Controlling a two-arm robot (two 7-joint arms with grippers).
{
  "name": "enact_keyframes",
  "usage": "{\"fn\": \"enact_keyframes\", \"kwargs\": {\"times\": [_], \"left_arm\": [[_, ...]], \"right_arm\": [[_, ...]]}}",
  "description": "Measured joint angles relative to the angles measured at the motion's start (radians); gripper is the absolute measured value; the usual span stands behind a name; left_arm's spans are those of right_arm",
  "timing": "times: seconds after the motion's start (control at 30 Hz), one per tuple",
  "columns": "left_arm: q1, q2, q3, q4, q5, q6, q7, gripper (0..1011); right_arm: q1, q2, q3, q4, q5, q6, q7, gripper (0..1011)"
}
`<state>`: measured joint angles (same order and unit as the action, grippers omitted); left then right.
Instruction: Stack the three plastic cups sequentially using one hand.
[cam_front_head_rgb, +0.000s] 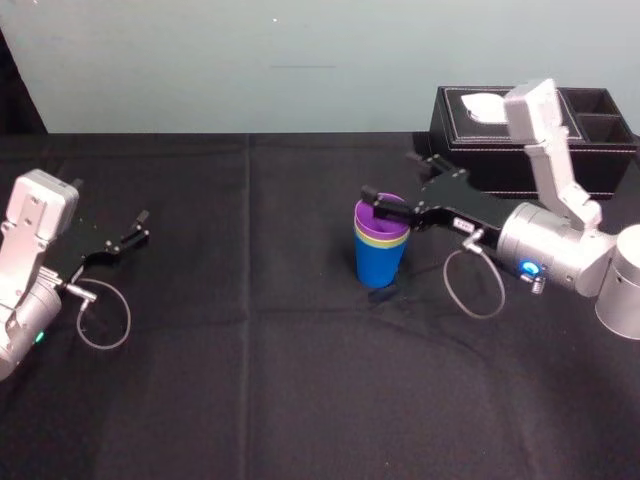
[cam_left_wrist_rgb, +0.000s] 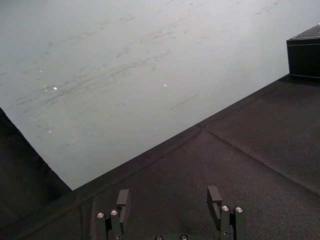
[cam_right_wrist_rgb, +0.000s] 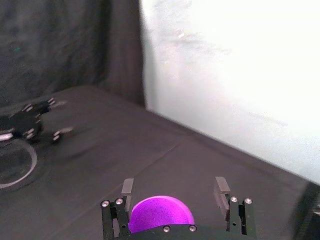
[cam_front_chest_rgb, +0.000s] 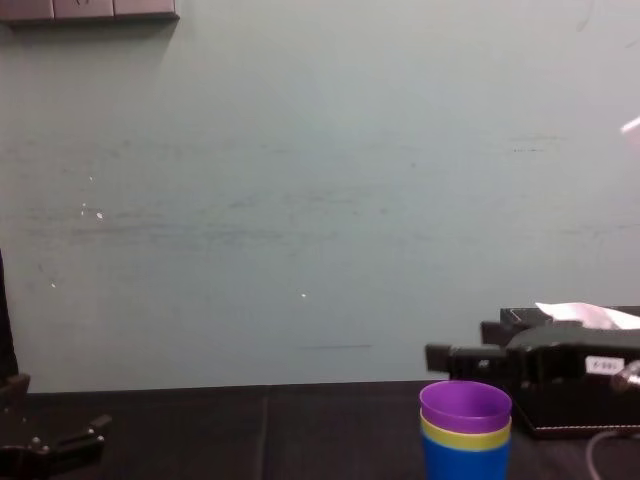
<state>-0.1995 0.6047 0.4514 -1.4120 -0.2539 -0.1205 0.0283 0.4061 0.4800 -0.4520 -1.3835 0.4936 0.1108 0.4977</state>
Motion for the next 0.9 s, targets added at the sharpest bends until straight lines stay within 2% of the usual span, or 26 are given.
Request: {"fn": "enact_keyframes", "kwargs": {"times": [0.13,0.23,0.33,0.37,0.4,0.57,0.8,0.9], "left_arm": [[0.000,0.000,0.000,0.000,0.000,0.000,0.000,1011],[0.000,0.000,0.000,0.000,0.000,0.000,0.000,1011],[0.000,0.000,0.000,0.000,0.000,0.000,0.000,1011],[0.000,0.000,0.000,0.000,0.000,0.000,0.000,1011],[0.000,0.000,0.000,0.000,0.000,0.000,0.000,1011],[0.000,0.000,0.000,0.000,0.000,0.000,0.000,1011],[0.000,0.000,0.000,0.000,0.000,0.000,0.000,1011],[0.000,0.000,0.000,0.000,0.000,0.000,0.000,1011]], "right_arm": [[-0.035,-0.007,0.045,-0.021,-0.006,-0.028,-0.069,1002],[-0.072,-0.020,0.089,-0.038,-0.036,-0.052,-0.170,1002],[-0.094,-0.036,0.113,-0.045,-0.060,-0.057,-0.245,1002],[-0.107,-0.047,0.127,-0.047,-0.078,-0.057,-0.298,1002],[-0.114,-0.054,0.134,-0.047,-0.086,-0.056,-0.322,1002],[-0.149,-0.101,0.153,-0.043,-0.154,-0.033,-0.472,1002],[-0.176,-0.159,0.171,-0.025,-0.198,0.016,-0.585,1002],[-0.177,-0.174,0.178,-0.022,-0.200,0.050,-0.597,1002]]}}
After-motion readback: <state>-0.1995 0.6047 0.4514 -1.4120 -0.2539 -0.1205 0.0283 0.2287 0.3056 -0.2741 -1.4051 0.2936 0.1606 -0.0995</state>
